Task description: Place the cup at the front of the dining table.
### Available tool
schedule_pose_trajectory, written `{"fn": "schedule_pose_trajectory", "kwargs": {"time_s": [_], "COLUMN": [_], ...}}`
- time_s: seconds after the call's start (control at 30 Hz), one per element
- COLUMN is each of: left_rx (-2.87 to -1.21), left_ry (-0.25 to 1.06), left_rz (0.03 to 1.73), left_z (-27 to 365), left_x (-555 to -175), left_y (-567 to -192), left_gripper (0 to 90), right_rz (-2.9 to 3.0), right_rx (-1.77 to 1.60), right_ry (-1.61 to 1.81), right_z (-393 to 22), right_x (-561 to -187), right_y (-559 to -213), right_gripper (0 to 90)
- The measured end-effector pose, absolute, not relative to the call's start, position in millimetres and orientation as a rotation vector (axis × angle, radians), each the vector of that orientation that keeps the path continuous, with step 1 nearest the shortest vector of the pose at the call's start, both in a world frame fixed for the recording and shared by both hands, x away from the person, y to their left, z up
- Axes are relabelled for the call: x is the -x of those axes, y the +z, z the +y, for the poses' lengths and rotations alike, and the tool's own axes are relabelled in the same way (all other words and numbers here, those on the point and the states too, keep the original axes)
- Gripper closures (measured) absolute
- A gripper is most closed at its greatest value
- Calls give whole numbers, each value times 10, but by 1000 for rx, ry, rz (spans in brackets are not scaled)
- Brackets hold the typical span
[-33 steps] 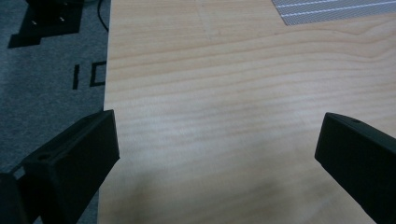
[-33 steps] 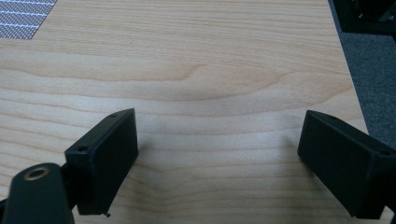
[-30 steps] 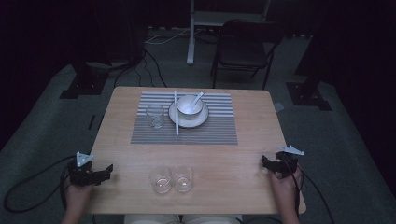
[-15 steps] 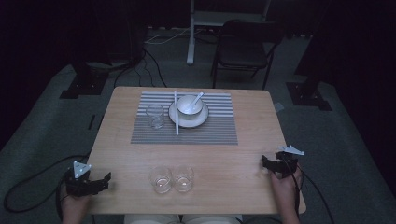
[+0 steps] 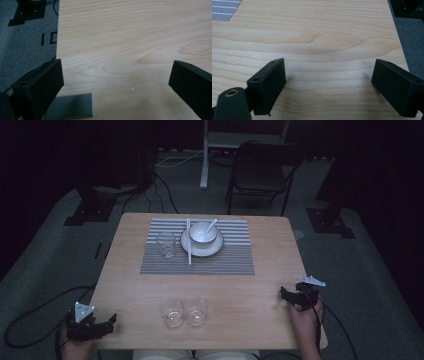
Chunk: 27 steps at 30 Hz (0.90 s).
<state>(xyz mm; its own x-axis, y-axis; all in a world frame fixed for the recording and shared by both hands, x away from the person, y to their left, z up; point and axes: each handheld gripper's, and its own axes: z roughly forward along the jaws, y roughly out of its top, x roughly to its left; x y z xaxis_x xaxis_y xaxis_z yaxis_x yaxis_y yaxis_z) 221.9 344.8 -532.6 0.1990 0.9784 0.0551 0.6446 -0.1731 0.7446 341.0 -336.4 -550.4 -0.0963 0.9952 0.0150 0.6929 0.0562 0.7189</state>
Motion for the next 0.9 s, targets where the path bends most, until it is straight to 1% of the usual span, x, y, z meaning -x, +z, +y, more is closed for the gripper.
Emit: {"fn": "schedule_pose_trajectory", "kwargs": {"time_s": [0.17,0.43,0.57,0.73,0.9], "left_rx": [-1902,-1888,-1910,-1895,-1894], "left_ry": [702,707,735,745,722], "left_rz": [1505,1524,1535,1541,1503], "left_z": [3438,3501,3543,3597,3635], "left_x": [-2114,-2003,-1960,-1892,-1836], "left_y": [-5331,-5364,-5400,-5406,-5411], "left_gripper": [0,0,0,0,0], "right_rz": [1844,1844,1844,1843,1843], "right_rx": [-1684,-1684,-1684,-1684,-1684], "right_ry": [797,797,797,797,797], "right_z": [-3364,-3364,-3364,-3364,-3364], "right_x": [-3408,-3408,-3408,-3408,-3408], "right_y": [-5504,-5505,-5505,-5504,-5504], "right_gripper": [115,116,115,115,115]}}
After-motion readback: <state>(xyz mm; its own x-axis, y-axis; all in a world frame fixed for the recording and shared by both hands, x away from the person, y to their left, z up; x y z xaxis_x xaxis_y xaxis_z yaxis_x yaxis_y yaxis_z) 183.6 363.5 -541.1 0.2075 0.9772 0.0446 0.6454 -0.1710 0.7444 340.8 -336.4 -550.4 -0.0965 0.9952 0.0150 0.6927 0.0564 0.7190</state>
